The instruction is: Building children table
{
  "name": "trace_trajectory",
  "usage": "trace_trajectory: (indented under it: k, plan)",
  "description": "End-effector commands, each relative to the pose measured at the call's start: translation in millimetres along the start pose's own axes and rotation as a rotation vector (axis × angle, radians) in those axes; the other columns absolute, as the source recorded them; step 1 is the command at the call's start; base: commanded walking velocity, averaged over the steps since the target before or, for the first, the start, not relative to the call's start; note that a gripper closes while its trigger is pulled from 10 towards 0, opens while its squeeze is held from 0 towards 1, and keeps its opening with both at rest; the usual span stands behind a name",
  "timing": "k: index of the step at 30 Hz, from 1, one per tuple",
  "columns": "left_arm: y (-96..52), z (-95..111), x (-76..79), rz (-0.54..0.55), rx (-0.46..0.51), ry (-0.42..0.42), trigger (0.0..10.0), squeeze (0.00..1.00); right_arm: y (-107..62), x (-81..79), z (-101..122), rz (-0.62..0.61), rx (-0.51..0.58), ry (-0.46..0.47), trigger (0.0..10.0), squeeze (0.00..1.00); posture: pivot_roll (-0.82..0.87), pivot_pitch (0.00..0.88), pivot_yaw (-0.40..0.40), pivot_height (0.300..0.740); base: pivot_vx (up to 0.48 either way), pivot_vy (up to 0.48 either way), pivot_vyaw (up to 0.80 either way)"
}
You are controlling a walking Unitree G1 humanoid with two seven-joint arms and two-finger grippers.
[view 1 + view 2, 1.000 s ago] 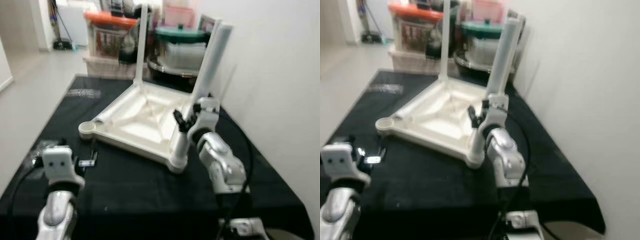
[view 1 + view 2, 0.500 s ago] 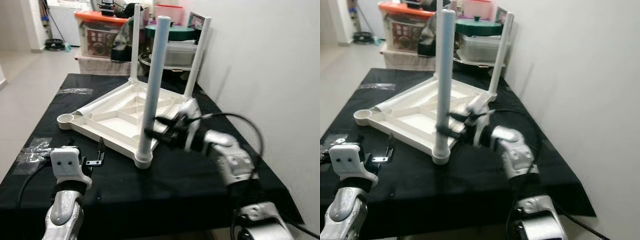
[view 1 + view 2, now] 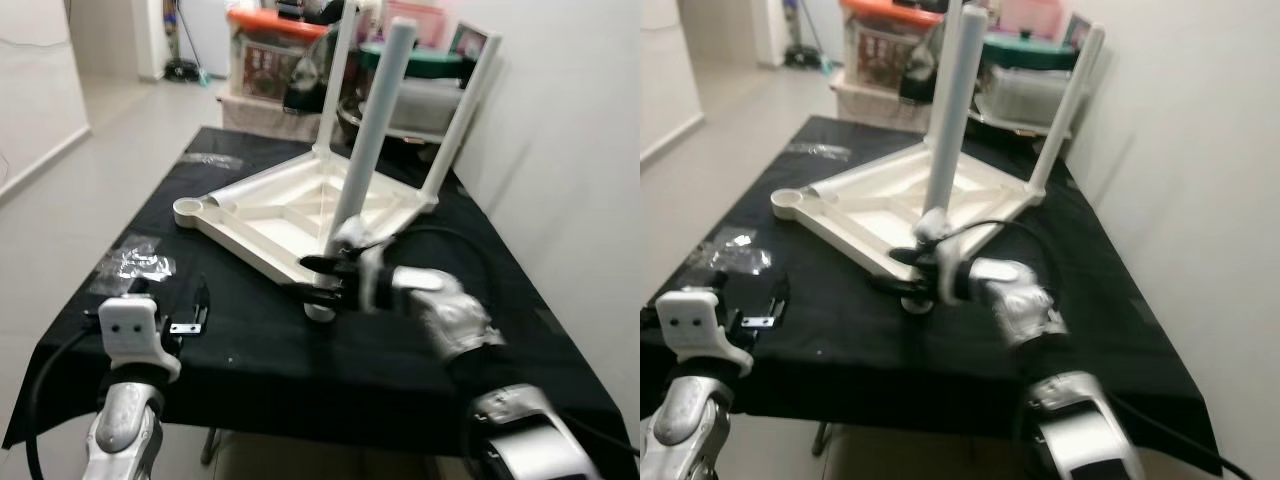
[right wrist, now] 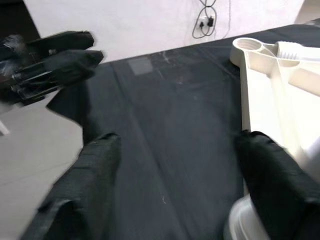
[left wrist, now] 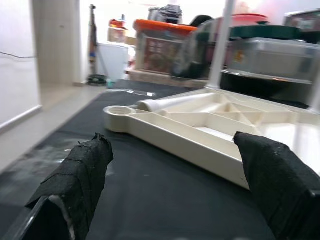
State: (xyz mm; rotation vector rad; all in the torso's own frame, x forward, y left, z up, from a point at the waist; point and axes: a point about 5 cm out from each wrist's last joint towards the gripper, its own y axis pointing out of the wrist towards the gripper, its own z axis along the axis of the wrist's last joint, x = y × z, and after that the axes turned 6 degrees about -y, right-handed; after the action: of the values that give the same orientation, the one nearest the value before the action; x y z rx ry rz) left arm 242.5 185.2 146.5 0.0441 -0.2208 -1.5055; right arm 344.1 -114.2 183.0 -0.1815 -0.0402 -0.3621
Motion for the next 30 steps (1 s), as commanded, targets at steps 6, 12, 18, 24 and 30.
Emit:
trace_trajectory:
  k: [6, 12, 18, 24, 30]
  plan:
    - [-1.1, -6, 7.6, -0.031, -0.023, -0.012, 10.0, 0.00, -24.0, -4.1, -11, 0.092, -0.063, -0.066, 10.0, 0.00, 0.08, 0.000, -0.168, 0.740, 0.000, 0.000, 0.00]
    - [-1.5, -7, 7.1, -0.032, -0.027, -0.013, 10.0, 0.00, -28.5, 16.9, -24, -0.084, -0.208, -0.074, 10.0, 0.00, 0.08, 0.000, -0.170, 0.740, 0.000, 0.000, 0.00]
    - [-1.0, -6, 7.0, -0.034, -0.026, -0.014, 10.0, 0.00, -28.1, 40.6, -22, -0.324, -0.227, -0.012, 10.0, 0.00, 0.08, 0.000, -0.168, 0.740, 0.000, 0.000, 0.00]
    - [-0.1, -6, 7.1, -0.037, -0.023, -0.015, 10.0, 0.00, -23.1, 41.4, -12, -0.315, -0.140, 0.011, 10.0, 0.00, 0.08, 0.000, -0.168, 0.740, 0.000, 0.000, 0.00]
    - [0.7, -4, 7.1, -0.042, -0.018, -0.017, 10.0, 0.00, -10.1, 28.5, 11, -0.147, 0.035, -0.040, 10.0, 0.00, 0.09, 0.000, -0.171, 0.740, 0.000, 0.000, 0.00]
